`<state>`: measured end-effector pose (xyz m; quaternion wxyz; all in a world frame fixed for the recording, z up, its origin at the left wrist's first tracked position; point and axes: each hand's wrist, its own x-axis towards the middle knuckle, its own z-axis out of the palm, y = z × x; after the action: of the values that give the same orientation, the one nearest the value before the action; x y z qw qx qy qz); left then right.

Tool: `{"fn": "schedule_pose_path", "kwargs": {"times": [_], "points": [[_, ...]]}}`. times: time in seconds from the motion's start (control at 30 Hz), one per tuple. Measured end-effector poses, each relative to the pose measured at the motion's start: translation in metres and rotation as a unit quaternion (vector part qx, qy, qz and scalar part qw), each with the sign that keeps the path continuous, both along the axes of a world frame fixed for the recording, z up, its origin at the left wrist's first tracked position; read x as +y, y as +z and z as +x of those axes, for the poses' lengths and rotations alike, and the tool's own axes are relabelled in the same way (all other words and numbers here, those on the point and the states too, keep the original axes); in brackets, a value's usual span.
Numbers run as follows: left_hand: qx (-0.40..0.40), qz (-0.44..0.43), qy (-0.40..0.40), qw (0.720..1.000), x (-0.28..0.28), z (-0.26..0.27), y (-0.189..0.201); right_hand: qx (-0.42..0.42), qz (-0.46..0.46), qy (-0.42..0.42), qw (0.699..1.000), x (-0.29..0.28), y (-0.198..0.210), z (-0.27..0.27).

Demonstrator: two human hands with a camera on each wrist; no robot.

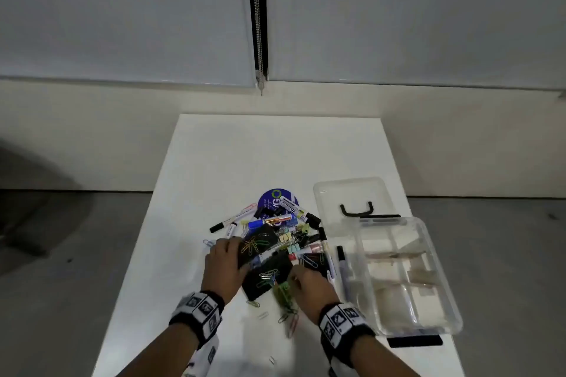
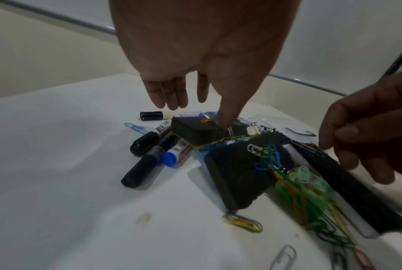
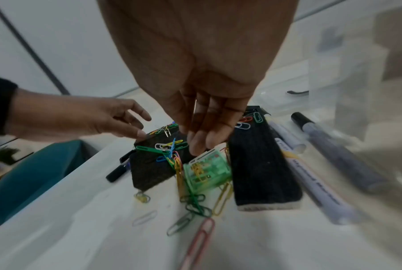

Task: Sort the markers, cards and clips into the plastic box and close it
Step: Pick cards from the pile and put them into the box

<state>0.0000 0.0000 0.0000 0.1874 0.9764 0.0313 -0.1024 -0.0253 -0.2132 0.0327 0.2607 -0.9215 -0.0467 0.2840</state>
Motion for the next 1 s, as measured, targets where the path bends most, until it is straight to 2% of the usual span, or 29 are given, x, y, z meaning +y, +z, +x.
{"fn": "schedule_pose_path", "kwargs": {"times": [0.1, 0.2, 0.23, 0.3, 0.4, 0.53, 0.67, 0.8, 1.0], "points": [[0.027, 0.044, -0.021, 0.998, 0.001, 0.011, -0.008, 0.008, -0.004, -0.018, 1.0, 0.012, -0.001, 0.018], [0.041, 0.04, -0.042, 0.997, 0.002, 0.019, -0.014, 0.016, -0.005, -0.017, 1.0, 0.024, 0.005, 0.028], [0.045, 0.022, -0.038, 0.998, 0.005, 0.021, -0.015, 0.018, -0.001, -0.03, 0.999, 0.026, 0.003, 0.03], [0.062, -0.076, -0.013, 0.995, 0.011, 0.024, -0.012, 0.025, 0.026, -0.079, 0.996, 0.027, 0.001, 0.037], [0.068, -0.212, -0.018, 0.975, 0.02, 0.019, -0.004, 0.055, 0.157, -0.196, 0.966, 0.026, -0.001, 0.048], [0.073, -0.268, -0.076, 0.958, 0.015, 0.012, 0.009, 0.076, 0.281, -0.279, 0.915, 0.025, 0.001, 0.062], [0.064, -0.321, -0.04, 0.944, -0.009, 0.014, 0.028, 0.073, 0.329, -0.317, 0.887, 0.024, 0.006, 0.067], [0.06, -0.291, 0.002, 0.955, -0.025, 0.016, 0.035, 0.089, 0.35, -0.312, 0.879, 0.016, 0.013, 0.059], [0.097, -0.202, 0.065, 0.972, -0.026, 0.017, 0.017, 0.157, 0.33, -0.318, 0.875, 0.011, 0.012, 0.048]]}}
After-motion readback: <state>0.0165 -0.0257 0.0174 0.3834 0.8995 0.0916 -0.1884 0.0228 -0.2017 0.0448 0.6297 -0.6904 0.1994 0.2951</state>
